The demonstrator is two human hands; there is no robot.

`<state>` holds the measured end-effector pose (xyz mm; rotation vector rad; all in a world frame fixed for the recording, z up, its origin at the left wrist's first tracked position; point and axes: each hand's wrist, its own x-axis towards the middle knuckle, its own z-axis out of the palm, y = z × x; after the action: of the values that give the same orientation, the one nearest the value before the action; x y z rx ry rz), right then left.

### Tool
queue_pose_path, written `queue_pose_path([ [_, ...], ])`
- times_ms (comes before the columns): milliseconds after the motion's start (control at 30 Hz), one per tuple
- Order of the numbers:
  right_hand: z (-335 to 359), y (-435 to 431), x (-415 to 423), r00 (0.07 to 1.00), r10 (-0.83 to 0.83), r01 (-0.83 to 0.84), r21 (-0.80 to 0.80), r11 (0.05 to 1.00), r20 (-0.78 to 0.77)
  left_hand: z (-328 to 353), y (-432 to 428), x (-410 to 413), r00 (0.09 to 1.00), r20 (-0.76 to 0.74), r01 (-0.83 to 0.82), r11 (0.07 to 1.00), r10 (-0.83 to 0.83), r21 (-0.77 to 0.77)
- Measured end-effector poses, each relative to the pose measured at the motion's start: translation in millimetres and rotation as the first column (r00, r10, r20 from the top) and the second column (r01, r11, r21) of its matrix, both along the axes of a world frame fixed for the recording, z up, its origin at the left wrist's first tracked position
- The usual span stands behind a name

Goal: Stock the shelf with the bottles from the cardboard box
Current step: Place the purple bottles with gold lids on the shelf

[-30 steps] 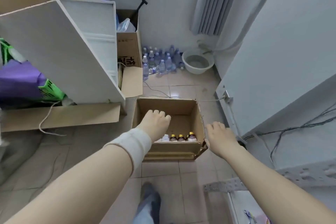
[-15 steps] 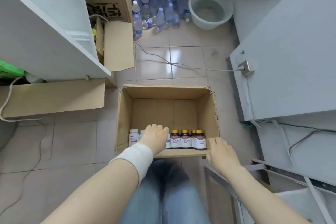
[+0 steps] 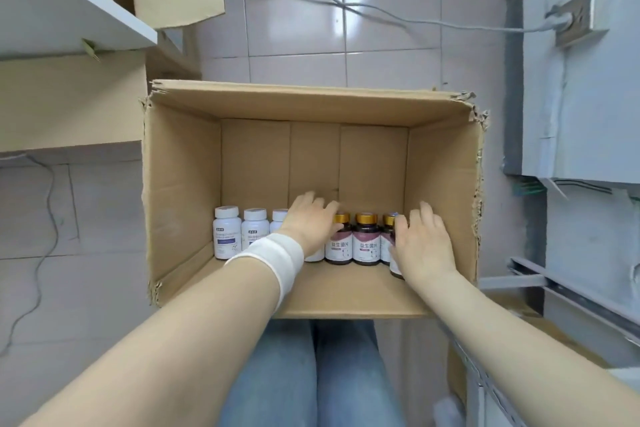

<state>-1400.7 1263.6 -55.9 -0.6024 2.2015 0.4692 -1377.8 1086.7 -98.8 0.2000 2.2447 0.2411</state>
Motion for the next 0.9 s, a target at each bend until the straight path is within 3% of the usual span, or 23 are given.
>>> queue_pose_path([
  [133, 2, 0, -3, 0.954, -0.265, 0.285, -0.157, 0.945, 0.137, -5, 2, -5, 0.999, 0.042, -0.028, 1.000, 0.027, 0.015],
  [233, 3, -1, -3, 0.871, -0.435, 0.476, -0.178, 0.861, 0.227, -9, 5, -6, 0.992, 0.085, -0.098, 0.995, 0.096, 0.021],
  [433, 0, -4, -2, 0.789, -0.545, 0.591, -0.105, 0.800, 0.284, -17, 4, -6, 0.943, 0.114, -0.323, 0.941, 0.312, 0.102],
  [567, 5, 1, 1, 0.744, -0.603, 0.662, -0.203, 0.721, 0.288, -7, 1, 1, 0.912, 0.034, -0.406, 0.885, 0.409, 0.227],
  [667, 17, 3, 4, 0.633, -0.698, 0.773, -0.310, 0.553, 0.334, 12, -7, 10, 0.819, -0.009, -0.524, 0.754, 0.574, 0.395],
  [800, 48, 2, 7, 0.359, -0.831, 0.904, -0.381, 0.196, 0.425, 54, -26, 13, 0.646, 0.113, -0.675, 0.497, 0.754, 0.545],
  [900, 83, -2, 15, 0.177, -0.800, 0.920, -0.384, -0.072, 0.574, 99, -40, 13, 0.537, 0.193, -0.718, 0.324, 0.821, 0.616],
])
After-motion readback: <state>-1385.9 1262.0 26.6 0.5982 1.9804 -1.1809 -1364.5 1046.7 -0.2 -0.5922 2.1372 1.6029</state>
